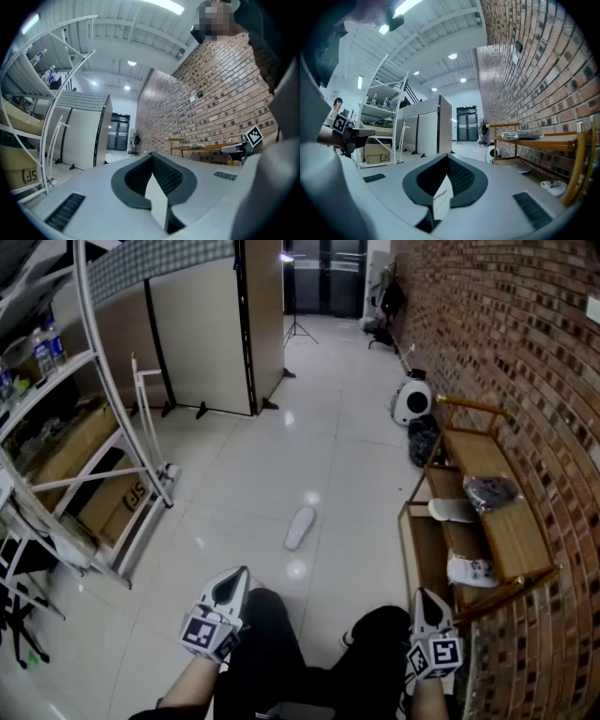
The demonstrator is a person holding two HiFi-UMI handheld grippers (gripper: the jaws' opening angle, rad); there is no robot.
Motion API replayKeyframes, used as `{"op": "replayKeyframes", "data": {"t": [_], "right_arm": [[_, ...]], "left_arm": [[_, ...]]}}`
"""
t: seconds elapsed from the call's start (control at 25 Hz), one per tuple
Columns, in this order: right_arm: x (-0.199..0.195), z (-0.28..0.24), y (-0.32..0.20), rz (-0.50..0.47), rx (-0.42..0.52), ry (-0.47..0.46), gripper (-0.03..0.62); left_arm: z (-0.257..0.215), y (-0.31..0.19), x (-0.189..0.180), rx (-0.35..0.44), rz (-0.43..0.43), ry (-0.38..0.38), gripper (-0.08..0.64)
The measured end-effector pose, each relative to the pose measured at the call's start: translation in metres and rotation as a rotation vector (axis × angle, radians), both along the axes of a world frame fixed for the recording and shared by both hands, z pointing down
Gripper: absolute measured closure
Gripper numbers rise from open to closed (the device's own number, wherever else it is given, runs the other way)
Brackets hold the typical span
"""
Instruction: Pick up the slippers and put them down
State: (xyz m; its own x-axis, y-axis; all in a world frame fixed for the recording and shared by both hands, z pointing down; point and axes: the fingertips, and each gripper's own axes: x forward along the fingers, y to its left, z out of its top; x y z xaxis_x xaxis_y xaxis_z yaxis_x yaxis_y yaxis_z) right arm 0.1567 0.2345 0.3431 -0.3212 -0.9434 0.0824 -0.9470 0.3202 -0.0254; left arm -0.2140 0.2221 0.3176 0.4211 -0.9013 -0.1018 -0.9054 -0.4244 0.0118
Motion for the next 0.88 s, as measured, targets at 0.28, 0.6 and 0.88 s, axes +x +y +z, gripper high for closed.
{"op": "replayKeyframes", "data": {"t": [0.28,0.6,0.88], "right_arm": [[-0.003,-0.037,-0.007,-0.011,0.031,0.032,0.589],[0.002,-0.092,-0.02,-0.013,0.114,0.029,0.589],[0.011,-0.117,-0.011,0.003,0.167,0.03,0.589]], "left_arm": [[-0.037,-0.017,-0.01,0.031,-0.031,0.002,0.558],[-0.09,-0.03,-0.004,0.08,-0.009,0.042,0.558],[-0.104,-0.036,0.012,0.113,0.048,0.011,0.557]]}}
